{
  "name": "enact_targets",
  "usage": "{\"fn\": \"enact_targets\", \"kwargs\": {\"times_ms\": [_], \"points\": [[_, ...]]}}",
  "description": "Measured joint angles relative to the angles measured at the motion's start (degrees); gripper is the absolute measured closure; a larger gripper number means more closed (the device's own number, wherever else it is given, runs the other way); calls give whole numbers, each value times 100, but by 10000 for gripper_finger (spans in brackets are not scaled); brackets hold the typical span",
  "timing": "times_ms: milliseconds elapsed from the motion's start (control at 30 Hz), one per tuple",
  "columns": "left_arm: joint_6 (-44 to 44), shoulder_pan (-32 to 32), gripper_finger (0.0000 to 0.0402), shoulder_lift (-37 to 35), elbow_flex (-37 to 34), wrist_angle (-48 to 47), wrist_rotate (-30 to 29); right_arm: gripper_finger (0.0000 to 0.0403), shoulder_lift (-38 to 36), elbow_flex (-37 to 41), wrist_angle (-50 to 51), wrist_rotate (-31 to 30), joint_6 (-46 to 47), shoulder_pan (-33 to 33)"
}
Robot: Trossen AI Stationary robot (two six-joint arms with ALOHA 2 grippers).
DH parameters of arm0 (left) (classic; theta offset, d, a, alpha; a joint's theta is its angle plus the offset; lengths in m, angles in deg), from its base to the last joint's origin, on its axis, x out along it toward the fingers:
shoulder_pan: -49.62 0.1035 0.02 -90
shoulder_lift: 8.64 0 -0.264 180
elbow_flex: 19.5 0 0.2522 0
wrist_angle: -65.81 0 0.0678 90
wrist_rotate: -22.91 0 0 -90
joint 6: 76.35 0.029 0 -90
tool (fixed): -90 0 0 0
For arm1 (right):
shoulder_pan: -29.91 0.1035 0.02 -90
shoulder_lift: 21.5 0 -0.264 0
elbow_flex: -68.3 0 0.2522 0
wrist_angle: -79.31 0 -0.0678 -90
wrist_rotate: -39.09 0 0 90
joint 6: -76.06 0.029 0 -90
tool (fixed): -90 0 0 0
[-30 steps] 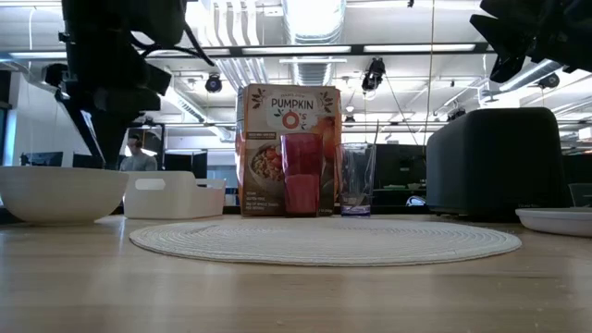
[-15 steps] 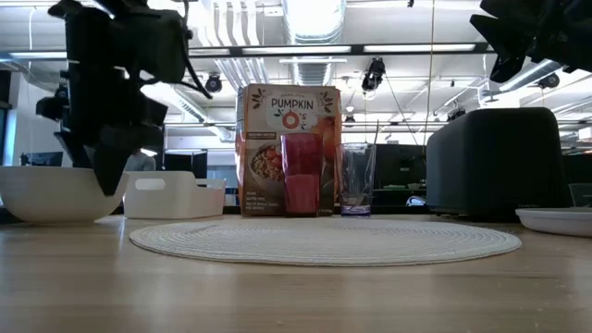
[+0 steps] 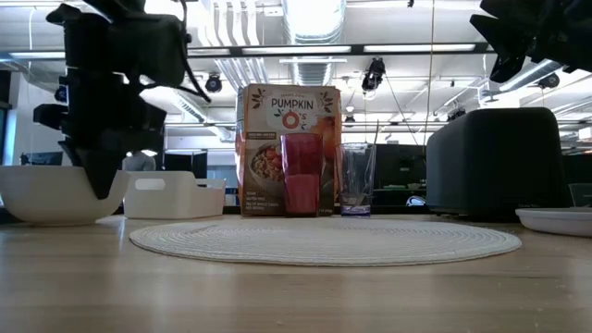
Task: Arrange a breakfast setting
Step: Put the white bowl on the white placemat
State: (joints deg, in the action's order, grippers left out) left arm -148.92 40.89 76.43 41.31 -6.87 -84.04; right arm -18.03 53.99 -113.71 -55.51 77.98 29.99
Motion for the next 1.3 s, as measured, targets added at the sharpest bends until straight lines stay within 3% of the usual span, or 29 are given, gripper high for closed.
{"fn": "enact_targets", "kwargs": {"times_ms": [433,700,967,1300], "points": [[583,-72,401,125,1036,200,-50,284,1,0,0,1,1,1],[1380,-175,401,1339,2390,143,-68,284,1,-1,0,0,1,-1],[2957,-223,401,2483,3829,-85,-260,284,0,0,0,2,0,0],[3095,-446,402,3016,4588,110,-157,284,0,-1,-1,1,0,0]]}}
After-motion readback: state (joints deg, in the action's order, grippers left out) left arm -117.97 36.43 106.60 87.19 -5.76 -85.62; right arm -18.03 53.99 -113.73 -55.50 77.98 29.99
